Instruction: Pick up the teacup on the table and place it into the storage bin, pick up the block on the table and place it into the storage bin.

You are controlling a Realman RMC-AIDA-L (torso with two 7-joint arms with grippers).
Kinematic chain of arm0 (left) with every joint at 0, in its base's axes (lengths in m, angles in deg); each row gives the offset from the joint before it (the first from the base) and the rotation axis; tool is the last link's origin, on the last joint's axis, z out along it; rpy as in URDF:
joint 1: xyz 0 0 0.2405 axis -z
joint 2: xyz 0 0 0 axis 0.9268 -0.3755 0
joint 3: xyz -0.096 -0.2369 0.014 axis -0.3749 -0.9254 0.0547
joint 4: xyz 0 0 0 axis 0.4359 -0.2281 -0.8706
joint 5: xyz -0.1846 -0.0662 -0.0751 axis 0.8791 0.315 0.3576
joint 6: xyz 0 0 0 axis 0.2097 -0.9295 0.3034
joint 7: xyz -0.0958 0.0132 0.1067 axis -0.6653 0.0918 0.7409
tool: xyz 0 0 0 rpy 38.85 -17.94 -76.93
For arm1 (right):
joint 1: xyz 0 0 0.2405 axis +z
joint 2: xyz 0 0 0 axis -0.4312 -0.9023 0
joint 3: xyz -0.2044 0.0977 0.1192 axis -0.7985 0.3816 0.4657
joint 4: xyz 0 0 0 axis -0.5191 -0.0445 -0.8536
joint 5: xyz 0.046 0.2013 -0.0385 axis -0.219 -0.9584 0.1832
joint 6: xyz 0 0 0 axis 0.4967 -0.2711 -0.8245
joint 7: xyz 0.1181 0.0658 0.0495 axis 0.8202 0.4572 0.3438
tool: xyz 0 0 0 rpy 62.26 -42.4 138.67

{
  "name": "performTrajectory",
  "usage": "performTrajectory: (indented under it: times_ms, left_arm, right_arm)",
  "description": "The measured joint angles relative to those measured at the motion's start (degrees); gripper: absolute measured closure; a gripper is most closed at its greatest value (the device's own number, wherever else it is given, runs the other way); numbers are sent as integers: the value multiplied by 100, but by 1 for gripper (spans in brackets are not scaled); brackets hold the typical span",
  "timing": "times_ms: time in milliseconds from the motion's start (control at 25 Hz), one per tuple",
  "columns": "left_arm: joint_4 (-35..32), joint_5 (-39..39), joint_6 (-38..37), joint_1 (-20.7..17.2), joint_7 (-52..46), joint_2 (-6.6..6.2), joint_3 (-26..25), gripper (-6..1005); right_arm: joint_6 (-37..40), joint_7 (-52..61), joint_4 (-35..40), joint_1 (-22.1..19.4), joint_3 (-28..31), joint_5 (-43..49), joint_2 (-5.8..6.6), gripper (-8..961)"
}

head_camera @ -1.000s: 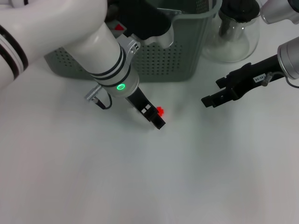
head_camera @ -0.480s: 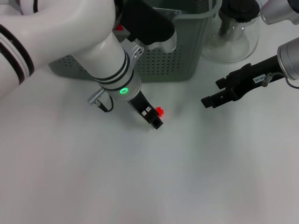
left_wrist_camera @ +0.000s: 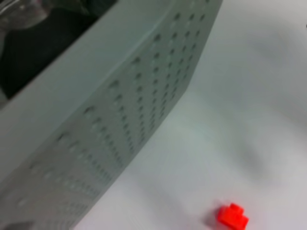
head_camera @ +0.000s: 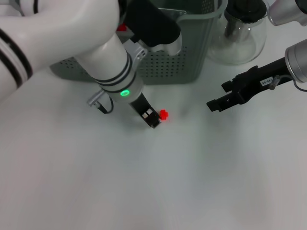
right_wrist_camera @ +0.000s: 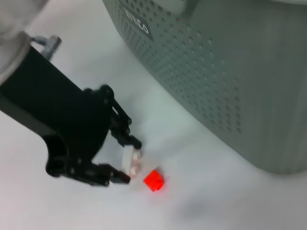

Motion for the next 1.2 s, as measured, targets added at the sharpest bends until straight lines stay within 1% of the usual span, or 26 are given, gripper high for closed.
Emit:
performTrajectory:
  times_ms: [120,200,240,320,400,440,480,560,600,640,680,760,840,920,1000,1120,1200]
  left_arm:
    - [-760,-341,-480,-327,37,-1,-58,585]
    - [-1492,-455,-1072,-599,223,-12,-270,582]
    - [-1982,-448,-1518,-756,434,-13,-515,581]
    - [-2578,-354,-2002,-921,712,-3,-917,578]
    - [-3382,69,-2730,-1039,1092,-5,-1657,576]
    - [-3660,279,-2934,-1022,1194,-19,-1996,574]
    - [-3965,623,-3231,-952,1345,-38,-2552,573]
    - [-4314,1120,-3605,-706,1566,-96,-3579,570]
    - [-4341,1244,-3674,-531,1626,-154,-4085,569]
    - [-4347,1330,-3709,-397,1669,-210,-4457,568]
    - [-4280,1308,-3647,-269,1676,-309,-4754,566]
    - [-4112,1148,-3395,-131,1651,-492,-5016,564]
    - [-3784,681,-2818,3,1556,-692,-4934,561]
    - [-3383,267,-2447,158,1513,-792,-4881,558]
    - [-2777,-104,-2159,373,1506,-895,-4874,555]
    - [-2019,-284,-1753,564,1513,-991,-4835,551]
    - [-1744,-380,-1536,621,1505,-1005,-4812,549]
  right_arm:
    - [6,8,0,-3,0,0,4,70]
    - [15,15,0,-3,1,-1,9,70]
    - [17,17,0,-2,1,0,11,70]
    - [18,24,0,11,-4,0,15,70]
    - [15,27,0,23,-4,1,16,70]
    - [23,27,0,24,-2,0,16,70]
    - [21,27,0,24,-2,0,16,70]
    - [22,26,0,27,-7,0,17,70]
    - [30,26,0,33,-12,0,17,70]
    - [31,26,0,37,-14,0,17,69]
    - [36,26,0,40,-15,0,17,69]
    - [43,27,0,41,-10,0,17,69]
    - [41,29,0,43,-1,1,17,69]
    - [57,39,10,45,3,0,17,69]
    - [84,46,35,46,3,0,17,69]
    - [91,51,57,56,0,1,17,69]
    - [94,57,58,69,-12,0,17,69]
